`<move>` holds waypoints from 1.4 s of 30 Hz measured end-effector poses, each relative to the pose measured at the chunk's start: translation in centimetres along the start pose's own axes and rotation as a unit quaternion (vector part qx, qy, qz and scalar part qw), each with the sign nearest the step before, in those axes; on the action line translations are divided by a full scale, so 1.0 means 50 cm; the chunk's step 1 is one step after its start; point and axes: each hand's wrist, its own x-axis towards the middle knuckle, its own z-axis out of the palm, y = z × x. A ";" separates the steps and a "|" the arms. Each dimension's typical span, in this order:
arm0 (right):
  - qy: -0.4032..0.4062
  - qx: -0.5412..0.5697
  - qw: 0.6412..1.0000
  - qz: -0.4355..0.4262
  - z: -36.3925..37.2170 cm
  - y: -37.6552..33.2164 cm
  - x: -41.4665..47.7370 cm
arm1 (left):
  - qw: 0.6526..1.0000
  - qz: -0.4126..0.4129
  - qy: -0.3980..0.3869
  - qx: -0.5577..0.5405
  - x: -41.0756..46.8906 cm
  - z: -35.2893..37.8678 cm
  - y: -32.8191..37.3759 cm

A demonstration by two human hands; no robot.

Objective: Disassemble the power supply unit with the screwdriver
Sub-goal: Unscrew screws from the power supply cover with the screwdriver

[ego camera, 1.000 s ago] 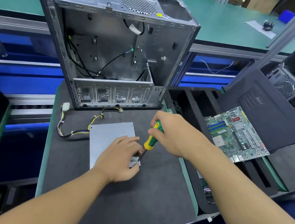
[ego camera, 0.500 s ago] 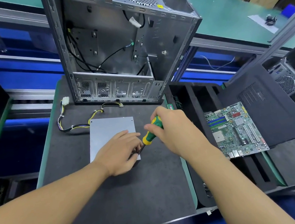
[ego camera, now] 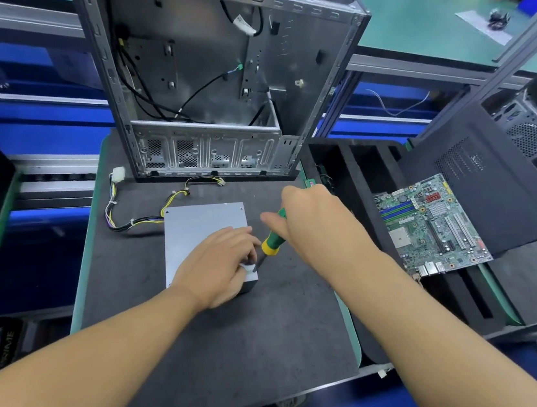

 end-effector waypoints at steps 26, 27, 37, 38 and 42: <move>0.008 -0.162 0.985 -0.056 0.003 -0.022 -0.002 | 0.995 -0.021 0.088 0.044 0.000 0.012 -0.007; 0.003 -0.150 0.987 -0.065 0.006 -0.022 0.000 | 0.995 -0.021 0.089 0.042 0.000 0.012 -0.006; -0.051 -0.078 0.992 -0.088 0.002 0.007 0.021 | 0.999 0.034 -0.002 0.043 -0.006 0.006 -0.004; -0.047 -0.075 0.992 -0.091 0.004 0.005 0.022 | 0.998 0.036 -0.006 0.047 -0.007 0.006 -0.004; -0.054 -0.066 0.991 -0.105 0.000 -0.003 0.016 | 0.998 0.031 -0.008 0.045 -0.008 -0.002 0.005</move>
